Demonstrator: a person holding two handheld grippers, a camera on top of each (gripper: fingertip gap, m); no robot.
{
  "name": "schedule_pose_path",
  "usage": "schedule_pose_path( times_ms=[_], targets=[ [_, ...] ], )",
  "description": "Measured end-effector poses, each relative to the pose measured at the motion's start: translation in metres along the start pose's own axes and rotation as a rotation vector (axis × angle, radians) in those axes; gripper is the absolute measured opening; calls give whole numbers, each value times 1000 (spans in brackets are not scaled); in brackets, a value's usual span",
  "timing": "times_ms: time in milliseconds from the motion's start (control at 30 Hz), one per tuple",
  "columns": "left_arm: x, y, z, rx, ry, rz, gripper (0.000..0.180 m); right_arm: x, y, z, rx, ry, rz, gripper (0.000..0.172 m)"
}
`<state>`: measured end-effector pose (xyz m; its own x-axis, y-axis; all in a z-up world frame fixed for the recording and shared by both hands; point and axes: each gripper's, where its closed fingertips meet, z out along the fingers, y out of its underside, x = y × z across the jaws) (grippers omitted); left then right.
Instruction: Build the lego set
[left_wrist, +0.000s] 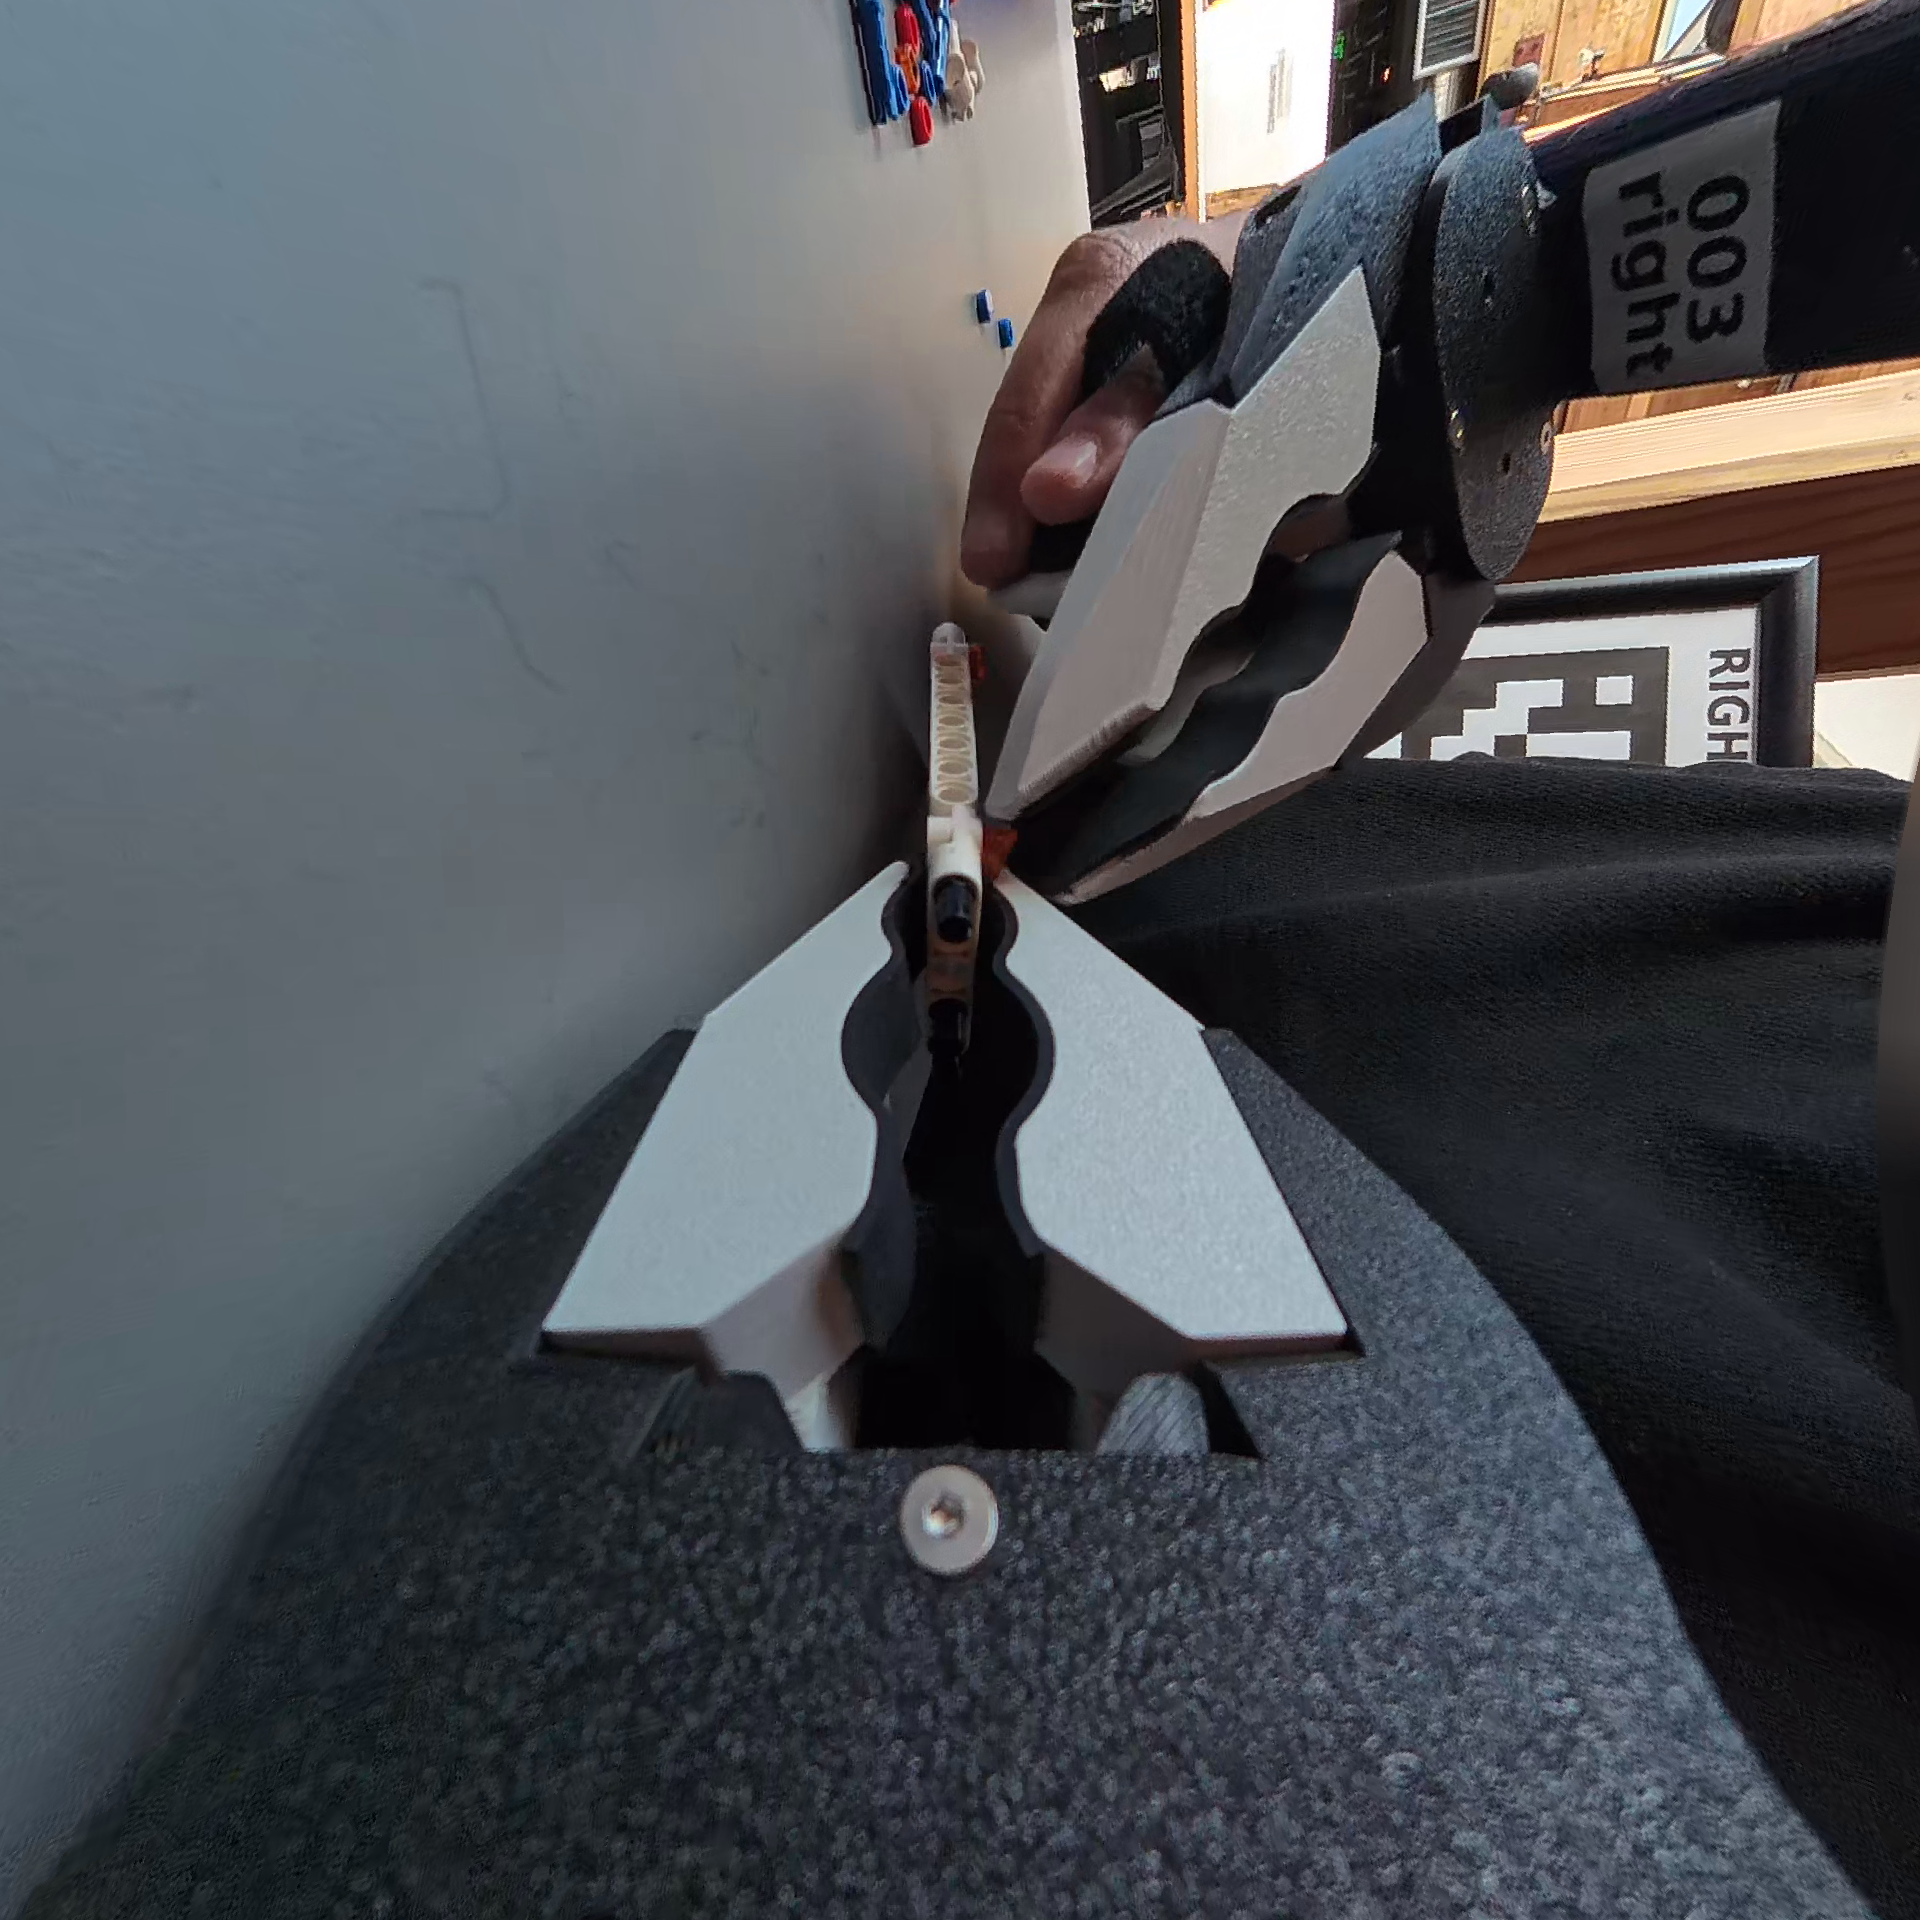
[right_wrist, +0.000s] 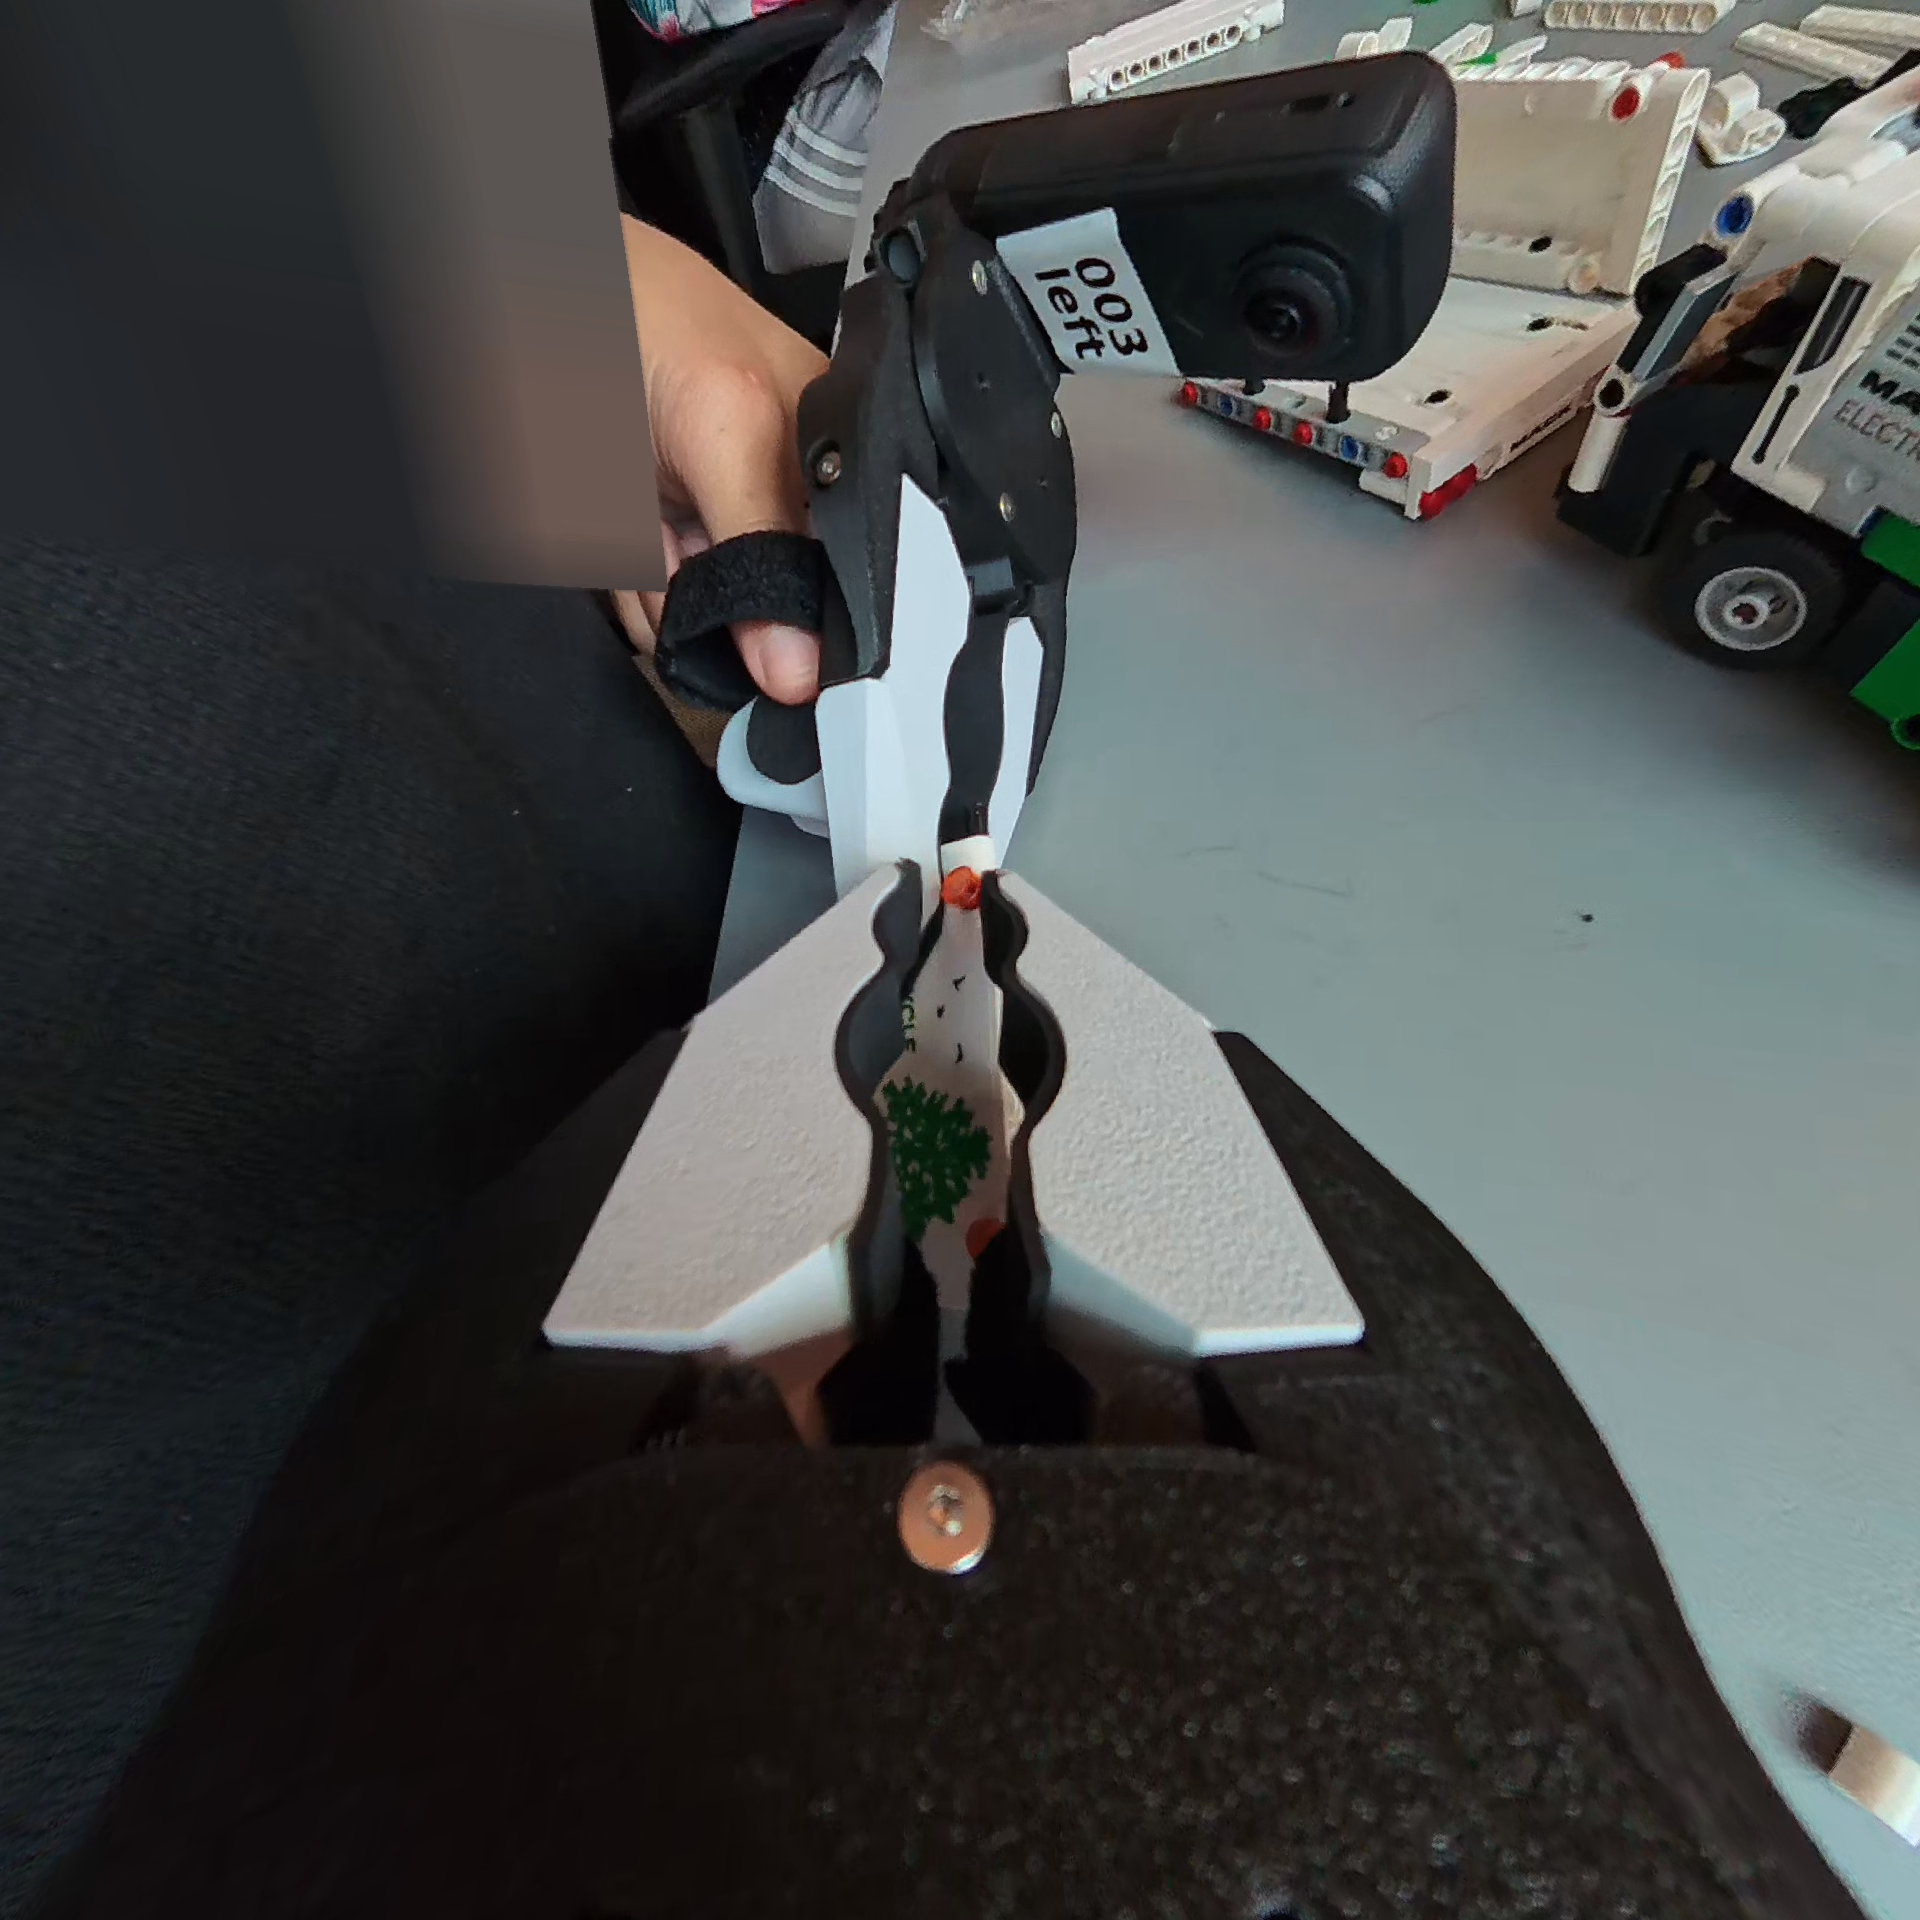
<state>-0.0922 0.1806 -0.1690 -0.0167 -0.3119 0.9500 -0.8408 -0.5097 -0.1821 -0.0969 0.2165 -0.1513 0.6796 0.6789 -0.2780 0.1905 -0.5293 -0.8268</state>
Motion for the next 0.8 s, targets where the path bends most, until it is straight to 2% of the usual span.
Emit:
schedule_pose_path(
  times_ms=[367,567,633,800],
  targets=[
    [0,0,0,0,0,-1,4,2,-2,-3,27,0,12,10],
    [0,1,1,-2,-11,18,5,5,-1,-3,39,-101,214,16],
    [0,1,1,-1,-15,28,5,-1,-1,-4,53,-167,242,17],
    [1,2,1,0,-20,44,5,-2,2,1,31,-200,284,26]
  ],
)
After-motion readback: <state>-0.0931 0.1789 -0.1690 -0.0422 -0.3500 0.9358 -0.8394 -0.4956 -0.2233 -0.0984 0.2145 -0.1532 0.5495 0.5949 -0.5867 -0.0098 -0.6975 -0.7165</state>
